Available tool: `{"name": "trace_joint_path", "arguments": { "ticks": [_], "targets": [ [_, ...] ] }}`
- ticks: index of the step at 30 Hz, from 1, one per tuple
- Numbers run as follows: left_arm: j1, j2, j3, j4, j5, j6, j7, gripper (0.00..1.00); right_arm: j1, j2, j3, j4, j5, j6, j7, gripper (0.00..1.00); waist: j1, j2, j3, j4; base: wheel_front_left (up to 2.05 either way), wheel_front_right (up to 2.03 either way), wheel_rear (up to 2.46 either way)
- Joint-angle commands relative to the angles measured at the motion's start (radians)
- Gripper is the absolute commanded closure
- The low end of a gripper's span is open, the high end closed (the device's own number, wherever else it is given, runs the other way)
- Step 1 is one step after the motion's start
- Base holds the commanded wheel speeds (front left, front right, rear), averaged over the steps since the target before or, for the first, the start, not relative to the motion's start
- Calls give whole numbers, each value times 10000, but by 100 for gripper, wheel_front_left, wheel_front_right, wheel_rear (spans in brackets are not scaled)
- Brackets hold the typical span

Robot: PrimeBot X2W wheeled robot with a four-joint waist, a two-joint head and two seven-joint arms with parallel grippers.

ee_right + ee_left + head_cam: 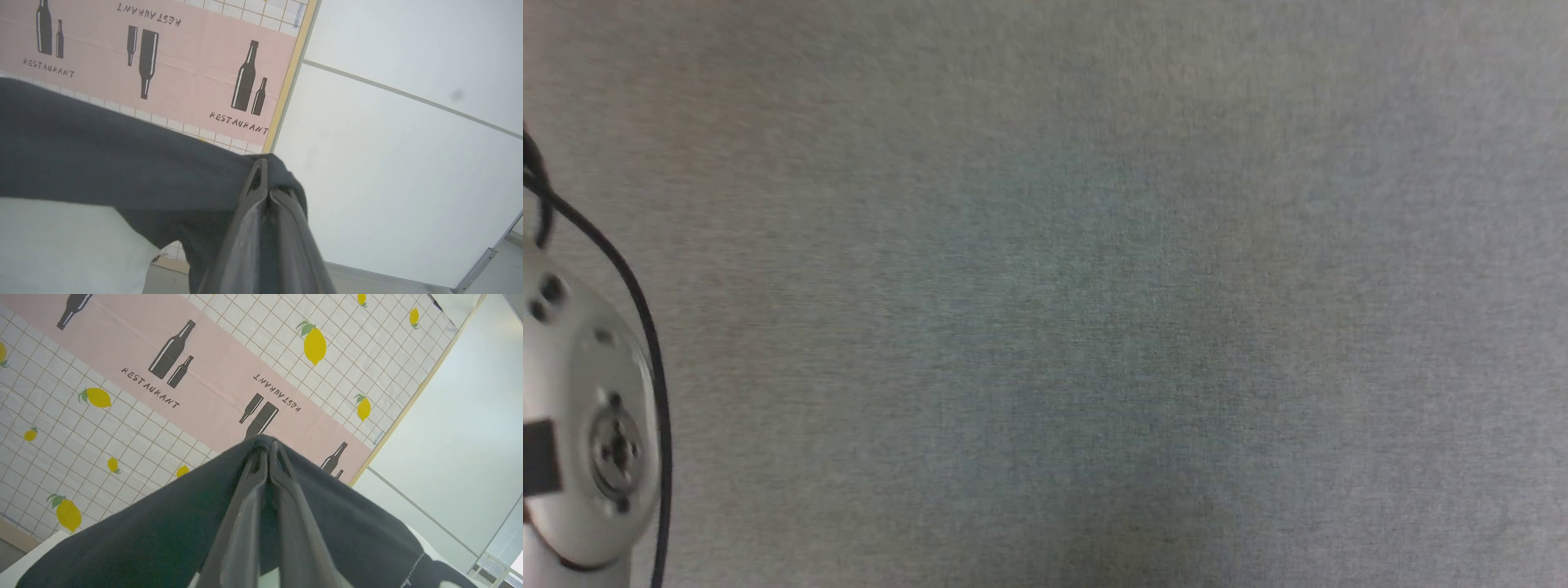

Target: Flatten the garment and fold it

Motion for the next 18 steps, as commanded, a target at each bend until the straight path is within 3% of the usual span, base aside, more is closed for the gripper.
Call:
{"name": "trace_joint_path", "arguments": {
  "ticks": [1, 4, 8, 13, 18],
  "targets": [
    [-363, 89, 167, 127, 61, -55, -308, 100, -386, 4, -165, 182, -213, -23, -385, 100, -3, 105, 821, -333, 0, 0, 0],
    [-664, 176, 208, 487, 92, -319, -728, 100, -844, 182, -288, 527, -427, -23, -1063, 100, -3, 105, 851, -316, 0, 0, 0],
    [-142, 253, 112, 1119, 77, -676, -742, 100, -542, 253, -115, 1282, -240, -23, -1175, 100, -3, 105, 723, -249, 0, 0, 0],
    [1574, 600, -428, 2027, 572, -1283, -580, 100, 1178, 78, 435, 1887, 550, -23, -1018, 100, -3, 105, 189, -181, 0, 0, 0],
    [3585, 907, -1019, 2603, 1108, -1747, -373, 100, 3633, -68, 751, 1636, 1429, -23, -858, 100, -3, 105, -692, -72, 0, 0, 0]
  ]
}}
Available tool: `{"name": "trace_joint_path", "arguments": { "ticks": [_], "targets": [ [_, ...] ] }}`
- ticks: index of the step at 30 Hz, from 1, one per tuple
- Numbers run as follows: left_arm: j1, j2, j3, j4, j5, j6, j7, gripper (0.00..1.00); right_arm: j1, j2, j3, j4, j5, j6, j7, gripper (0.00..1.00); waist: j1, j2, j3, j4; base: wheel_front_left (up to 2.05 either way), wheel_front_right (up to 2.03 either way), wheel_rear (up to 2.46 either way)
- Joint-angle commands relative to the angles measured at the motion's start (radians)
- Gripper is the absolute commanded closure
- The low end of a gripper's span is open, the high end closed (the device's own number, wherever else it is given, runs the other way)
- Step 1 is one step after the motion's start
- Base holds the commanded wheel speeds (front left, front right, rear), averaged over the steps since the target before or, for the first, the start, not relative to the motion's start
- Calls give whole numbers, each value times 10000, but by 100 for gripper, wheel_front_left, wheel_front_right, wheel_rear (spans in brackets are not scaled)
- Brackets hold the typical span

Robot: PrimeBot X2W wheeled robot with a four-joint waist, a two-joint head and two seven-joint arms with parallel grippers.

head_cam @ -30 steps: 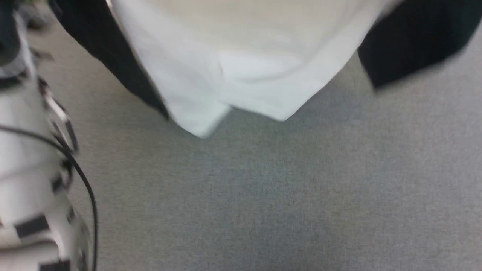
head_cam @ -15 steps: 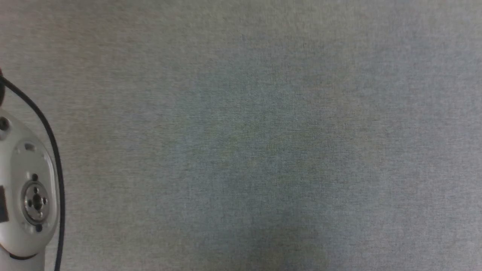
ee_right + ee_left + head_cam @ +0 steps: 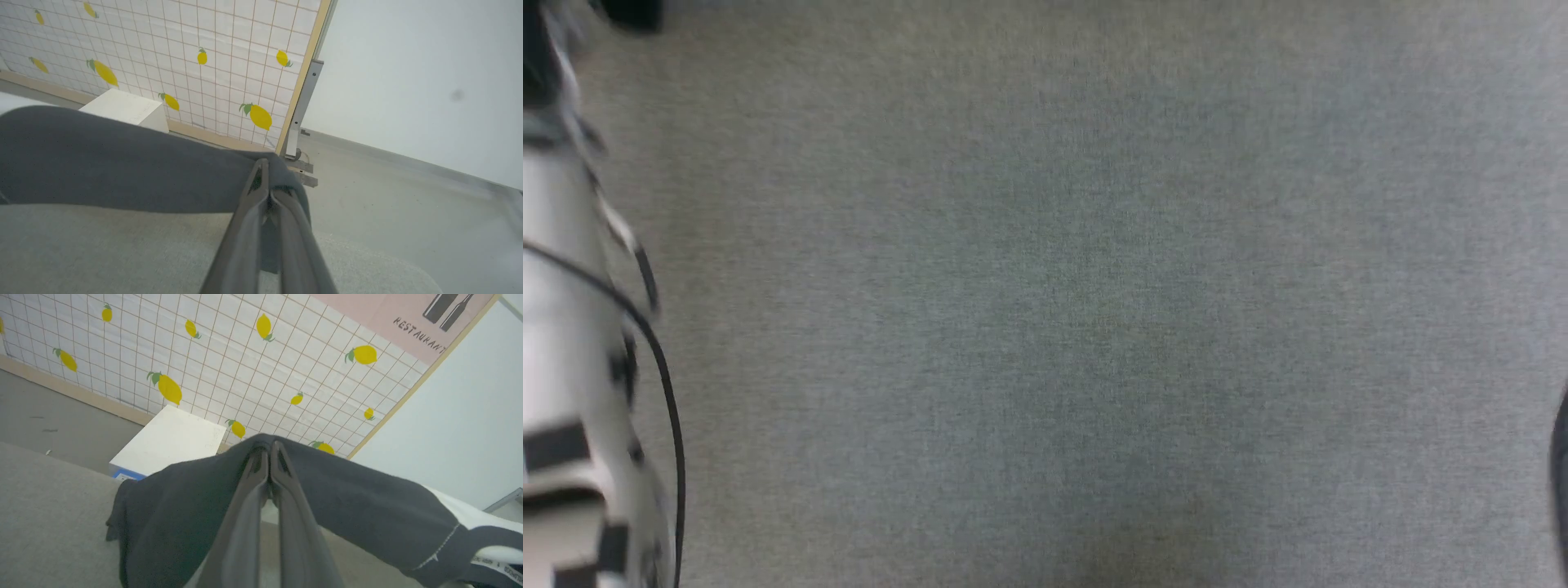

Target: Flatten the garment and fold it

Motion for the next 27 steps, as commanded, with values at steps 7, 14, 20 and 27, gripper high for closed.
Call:
{"name": "trace_joint_path", "arguments": {
  "ticks": [7, 14, 20, 27],
  "targets": [
    [3694, 362, -732, -730, 470, -339, 733, 100, 3916, -113, -51, -1395, 1255, -21, 375, 100, -1, 105, -2135, 329, 0, 0, 0],
    [6988, 77, -1015, -2023, 390, 100, 1397, 100, 7398, 384, -815, -3144, 1528, -21, 750, 100, -1, 105, -3347, 500, 0, 0, 0],
    [9275, -5, -931, -3072, 243, 596, 1835, 100, 9702, 914, -1475, -4148, 1284, -21, 1115, 100, -1, 105, -4032, 659, 0, 0, 0],
    [11170, -233, -1055, -4007, 98, 988, 2249, 100, 11903, 1583, -2153, -5055, 1166, -21, 1819, 100, -1, 105, -4328, 835, 0, 0, 0]
  ]
}}
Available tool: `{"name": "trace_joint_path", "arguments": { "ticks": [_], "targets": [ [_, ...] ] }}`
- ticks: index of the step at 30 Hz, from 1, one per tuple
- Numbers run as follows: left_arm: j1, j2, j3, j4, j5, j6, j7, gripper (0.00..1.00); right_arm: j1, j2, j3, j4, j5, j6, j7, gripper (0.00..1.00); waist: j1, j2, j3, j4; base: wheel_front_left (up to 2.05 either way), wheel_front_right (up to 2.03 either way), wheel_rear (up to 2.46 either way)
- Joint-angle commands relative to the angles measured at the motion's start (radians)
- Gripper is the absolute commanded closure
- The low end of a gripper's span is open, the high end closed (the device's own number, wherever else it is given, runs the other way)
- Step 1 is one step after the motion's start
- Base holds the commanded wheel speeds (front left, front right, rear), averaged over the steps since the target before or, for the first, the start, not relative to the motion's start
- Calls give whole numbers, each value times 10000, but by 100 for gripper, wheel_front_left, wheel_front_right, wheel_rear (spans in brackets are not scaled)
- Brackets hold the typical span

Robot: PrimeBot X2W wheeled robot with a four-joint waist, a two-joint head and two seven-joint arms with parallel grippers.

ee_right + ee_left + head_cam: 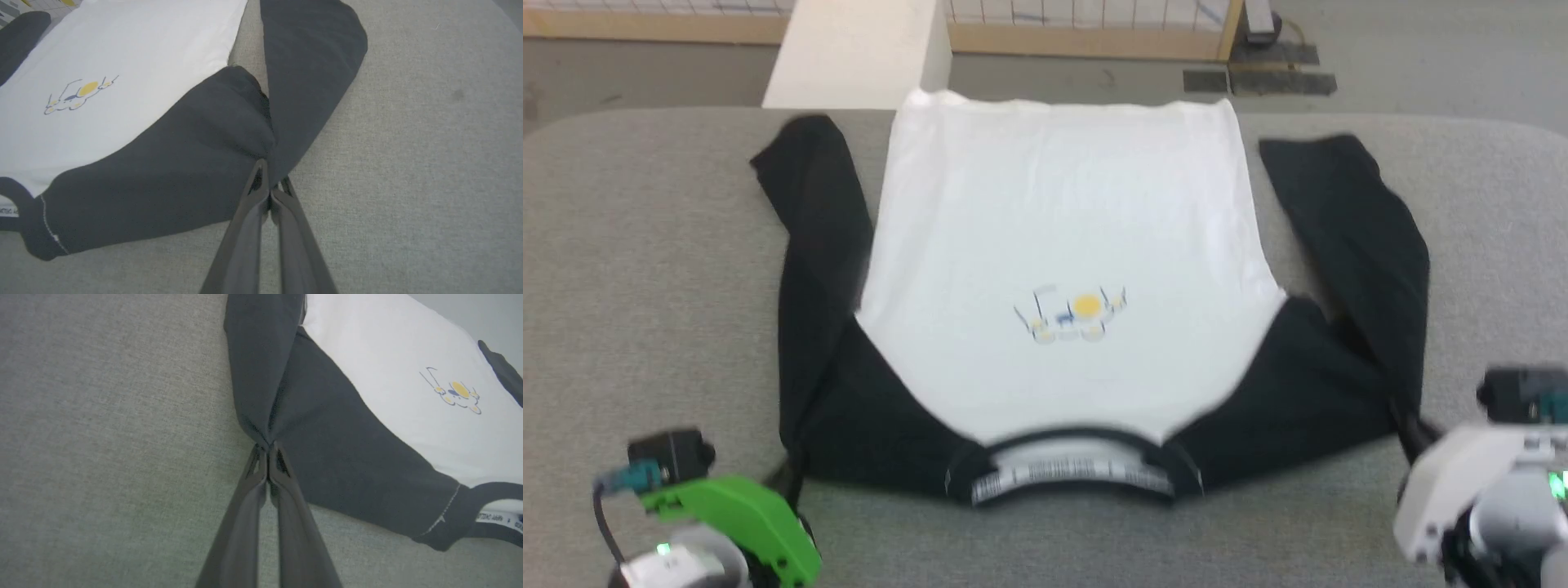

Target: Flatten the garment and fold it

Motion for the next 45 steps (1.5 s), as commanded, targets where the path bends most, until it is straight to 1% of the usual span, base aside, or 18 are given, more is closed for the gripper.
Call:
{"name": "trace_joint_path", "arguments": {
  "ticks": [1, 5, 8, 14, 18, 19, 20, 23, 26, 28, 30, 35, 36, 39, 41, 45],
  "targets": [
    [366, -27, 51, -116, -43, 152, 39, 100, 377, 28, -122, -163, -75, -21, 152, 100, 1, 105, -196, 168, 0, 0, 0],
    [989, -107, 66, -413, -25, 358, 31, 100, 1181, 131, -312, -455, -84, -21, 475, 100, 1, 105, -267, 151, 0, 0, 0],
    [1280, -250, 63, -501, -98, 420, -55, 100, 1564, 149, -442, -520, -27, -21, 521, 100, 1, 105, -290, 129, 0, 0, 0],
    [1443, -433, -122, -137, -1, 408, -334, 100, 1866, 153, -386, 199, 119, -21, 222, 100, 1, 105, -308, 104, 0, 0, 0],
    [1315, -604, -302, 446, 39, 267, -624, 100, 1877, 154, -248, 939, 317, -21, -201, 100, 1, 105, -322, 123, 0, 0, 0],
    [1241, -658, -352, 591, 63, 188, -785, 56, 1836, 155, -229, 1081, 340, -21, -447, 58, 1, 105, -319, 129, 0, 0, 0],
    [1183, -716, -386, 705, 61, 114, -925, 0, 1814, 155, -200, 1199, 358, -21, -626, 0, 1, 105, -324, 137, 0, 0, 0],
    [1041, -859, -424, 1061, 99, -27, -1393, 0, 1786, 155, -95, 1547, 520, -21, -1128, 0, 1, 105, -360, 151, 0, 0, 0],
    [983, -899, -428, 1285, 233, -84, -1846, 0, 1804, 155, 15, 1604, 457, -21, -1769, 0, 1, 105, -396, 142, 0, 0, 0],
    [958, -744, -461, 1311, 566, -55, -2173, 0, 1846, 155, 42, 1587, 334, -21, -2200, 0, 1, 105, -421, 117, 0, 0, 0],
    [964, -505, -501, 1219, 1091, 117, -2537, 0, 1894, 155, -30, 1537, 294, -21, -2692, 0, 1, 105, -434, 69, 0, 0, 0],
    [856, -151, -202, 525, 1570, 405, -3196, 0, 1814, 156, -252, 1226, 236, -21, -4157, 0, 1, 105, -244, -199, 0, 0, 0],
    [718, 6, -78, 326, 1666, 426, -3358, 0, 1693, 156, -242, 1136, 219, -21, -4619, 0, 1, 105, -128, -308, 0, 0, 0],
    [126, 487, 129, 77, 1934, 360, -3611, 0, 1344, 156, -132, 877, 69, -21, -5495, 0, 1, 105, 276, -534, 0, 0, 0],
    [-441, 835, 167, 111, 2086, 223, -3616, 0, 1113, 156, -27, 693, -26, -21, -5899, 0, 1, 105, 587, -649, 0, 0, 0],
    [-2278, 1682, 178, 597, 2274, -212, -3239, 0, 417, 156, 148, 530, -181, -21, -6589, 0, 1, 105, 1502, -930, 0, 0, 0]
  ]
}}
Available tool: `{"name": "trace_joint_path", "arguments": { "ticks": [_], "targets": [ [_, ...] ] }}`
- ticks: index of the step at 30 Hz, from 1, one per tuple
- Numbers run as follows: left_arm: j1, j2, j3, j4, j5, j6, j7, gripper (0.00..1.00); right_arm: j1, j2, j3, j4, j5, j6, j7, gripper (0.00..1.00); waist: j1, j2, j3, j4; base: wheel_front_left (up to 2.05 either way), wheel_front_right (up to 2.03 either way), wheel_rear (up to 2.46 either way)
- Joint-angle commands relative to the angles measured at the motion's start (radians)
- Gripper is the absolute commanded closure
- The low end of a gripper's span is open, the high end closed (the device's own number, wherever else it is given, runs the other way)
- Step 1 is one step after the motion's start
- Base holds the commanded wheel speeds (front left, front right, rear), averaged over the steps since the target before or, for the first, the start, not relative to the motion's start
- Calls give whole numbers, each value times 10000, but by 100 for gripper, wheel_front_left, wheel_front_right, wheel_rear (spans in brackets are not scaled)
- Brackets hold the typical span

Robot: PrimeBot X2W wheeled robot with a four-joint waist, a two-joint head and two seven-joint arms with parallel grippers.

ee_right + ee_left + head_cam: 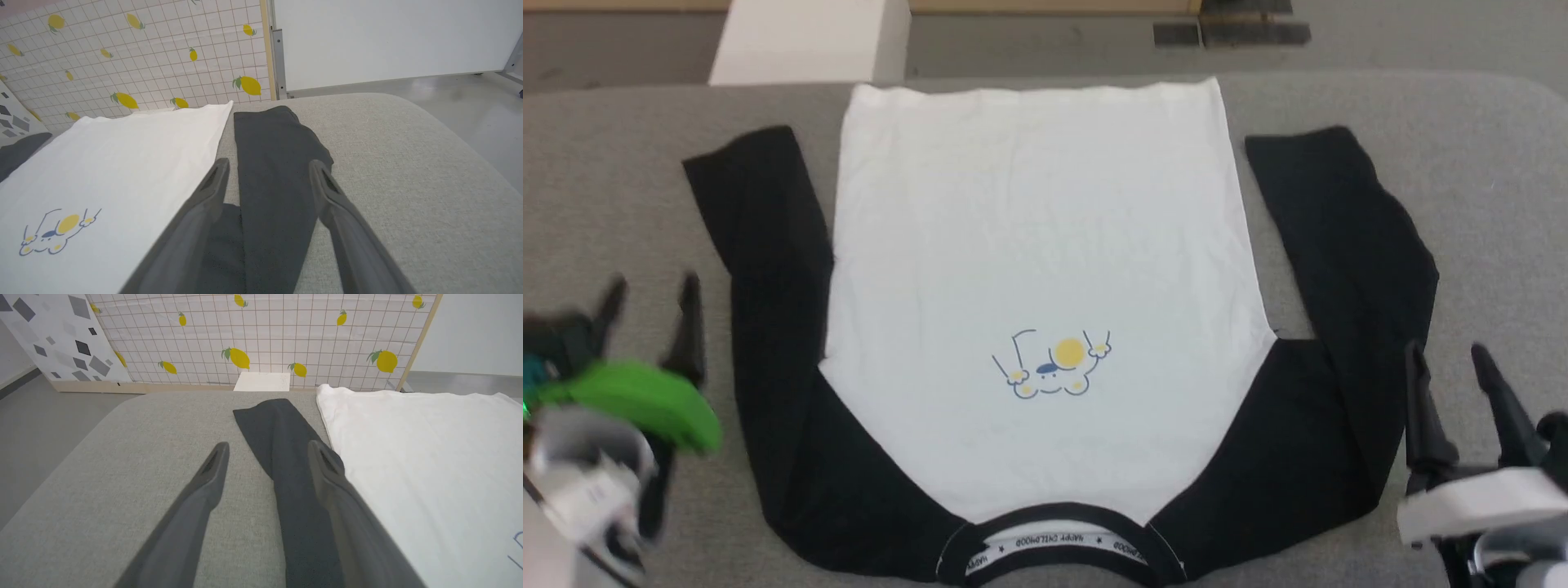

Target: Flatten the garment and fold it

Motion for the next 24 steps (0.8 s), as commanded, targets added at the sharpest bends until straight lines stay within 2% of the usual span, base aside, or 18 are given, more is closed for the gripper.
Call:
{"name": "trace_joint_path", "arguments": {
  "ticks": [1, 5, 9, 16, 21, 24],
  "targets": [
    [-796, 319, 53, 264, 90, -129, 165, 0, -342, -5, 79, -98, -46, -15, -157, 0, 0, 105, 1102, -496, 0, 0, 0],
    [-2558, 834, 118, 993, -160, -389, 1076, 0, -970, -5, 261, -342, -61, -15, -285, 0, 0, 105, 2045, -824, 0, 0, 0],
    [-3975, 1190, 334, 1685, -509, -274, 2183, 0, -1476, -5, 444, -645, 14, -15, -344, 0, 0, 105, 2851, -1178, 0, 0, 0],
    [-5127, 1636, 975, 2376, -1221, 388, 3998, 0, -2055, -5, 698, -849, 223, -15, -482, 0, 0, 105, 3828, -1667, 0, 0, 0],
    [-5229, 1882, 1367, 2469, -1575, 958, 5085, 0, -2218, -5, 822, -777, 343, -15, -631, 0, 0, 105, 4170, -1811, 0, 0, 0],
    [-4872, 1923, 1424, 2504, -1810, 1415, 6214, 0, -2247, -5, 865, -622, 366, -15, -680, 0, 0, 105, 4175, -1806, 0, 0, 0]
  ]
}}
